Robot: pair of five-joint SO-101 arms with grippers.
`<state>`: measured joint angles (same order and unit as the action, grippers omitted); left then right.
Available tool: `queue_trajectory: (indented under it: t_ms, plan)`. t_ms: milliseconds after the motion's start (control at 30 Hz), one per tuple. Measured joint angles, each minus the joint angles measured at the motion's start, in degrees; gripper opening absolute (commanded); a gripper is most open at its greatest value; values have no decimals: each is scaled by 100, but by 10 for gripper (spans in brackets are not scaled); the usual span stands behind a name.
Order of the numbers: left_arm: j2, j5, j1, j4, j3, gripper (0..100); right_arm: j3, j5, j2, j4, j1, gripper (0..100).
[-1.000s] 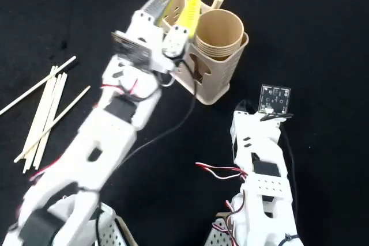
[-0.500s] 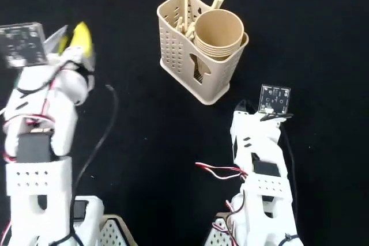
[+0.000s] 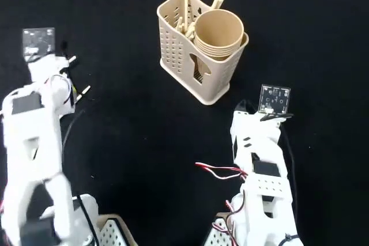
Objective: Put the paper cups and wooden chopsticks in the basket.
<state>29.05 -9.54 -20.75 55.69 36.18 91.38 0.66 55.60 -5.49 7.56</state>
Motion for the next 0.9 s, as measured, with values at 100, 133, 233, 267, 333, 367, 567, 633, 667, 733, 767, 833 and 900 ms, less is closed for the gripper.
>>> queue_trajectory:
  t_ms: [100, 133, 233, 267, 333, 367, 567, 633, 667, 733, 767, 833, 900]
  plan:
    - [-1134, -158, 0, 26, -431, 104, 0, 0, 0, 0, 0, 15]
    - [-1503, -343, 0, 79, -598, 104, 0, 0, 0, 0, 0, 15]
    - [-2541, -914, 0, 360, -1266, 105, 0, 0, 0, 0, 0, 15]
    - [-2866, -1002, 0, 501, -1530, 105, 0, 0, 0, 0, 0, 15]
    - [-3455, -1231, 0, 853, -2119, 105, 0, 0, 0, 0, 0, 15]
    - [-3719, -1468, 0, 1029, -2435, 105, 0, 0, 0, 0, 0, 15]
    - [-5275, -2251, 18, 2048, -4580, 105, 0, 0, 0, 0, 0, 15]
    - [-5741, -2259, 35, 2233, -5257, 108, 0, 0, 0, 0, 0, 15]
    - [-5978, -2268, 44, 2374, -5591, 109, 0, 0, 0, 0, 0, 15]
    - [-6435, -2295, 53, 2602, -6224, 109, 0, 0, 0, 0, 0, 15]
    - [-6673, -2303, 53, 2681, -6505, 109, 0, 0, 0, 0, 0, 15]
    - [-7147, -2321, 62, 2910, -7059, 109, 0, 0, 0, 0, 0, 15]
    - [-7596, -2488, 62, 3156, -7631, 111, 0, 0, 0, 0, 0, 15]
